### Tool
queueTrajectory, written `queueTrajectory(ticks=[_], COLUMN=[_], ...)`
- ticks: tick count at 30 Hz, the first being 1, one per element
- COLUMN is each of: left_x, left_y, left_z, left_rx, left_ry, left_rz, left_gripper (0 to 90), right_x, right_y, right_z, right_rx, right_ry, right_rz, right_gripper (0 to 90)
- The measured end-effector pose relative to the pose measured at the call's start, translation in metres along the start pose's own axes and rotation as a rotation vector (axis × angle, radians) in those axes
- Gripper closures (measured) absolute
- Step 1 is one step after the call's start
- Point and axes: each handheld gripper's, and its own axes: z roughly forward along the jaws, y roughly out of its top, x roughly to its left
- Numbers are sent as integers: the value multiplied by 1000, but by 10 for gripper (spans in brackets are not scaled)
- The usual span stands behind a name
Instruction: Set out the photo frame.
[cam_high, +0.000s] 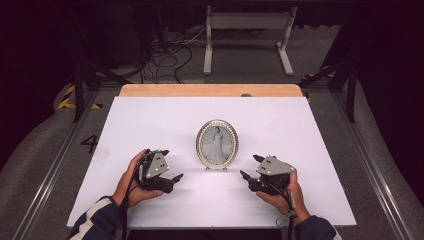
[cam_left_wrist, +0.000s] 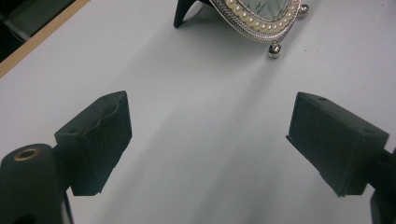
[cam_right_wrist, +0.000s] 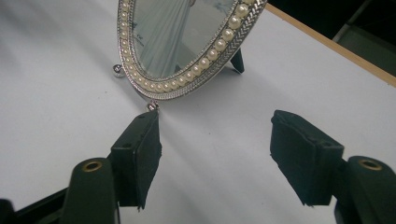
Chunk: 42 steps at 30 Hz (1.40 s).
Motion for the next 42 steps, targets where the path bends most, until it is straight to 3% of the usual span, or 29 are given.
queueTrajectory(ticks=[19,29,36,42], left_x=[3,2,5,6], left_y=[-19,-30,-39,-46], left_z=[-9,-13,-18,-22], left_rx=[14,33,43,34], left_ry=[-3,-3,11,-14], left_rz=[-27,-47,-76,-102], left_gripper=[107,90,56,28], right_x=[-5,-4,-3,-2], right_y=[-13,-15,-16,-22], right_z=[-8,-7,-7,-10], right_rx=[32,55,53,53], right_ry=[-14,-34,-36,-29], right_rz=[10,12,10,23], right_gripper=[282,186,149,111])
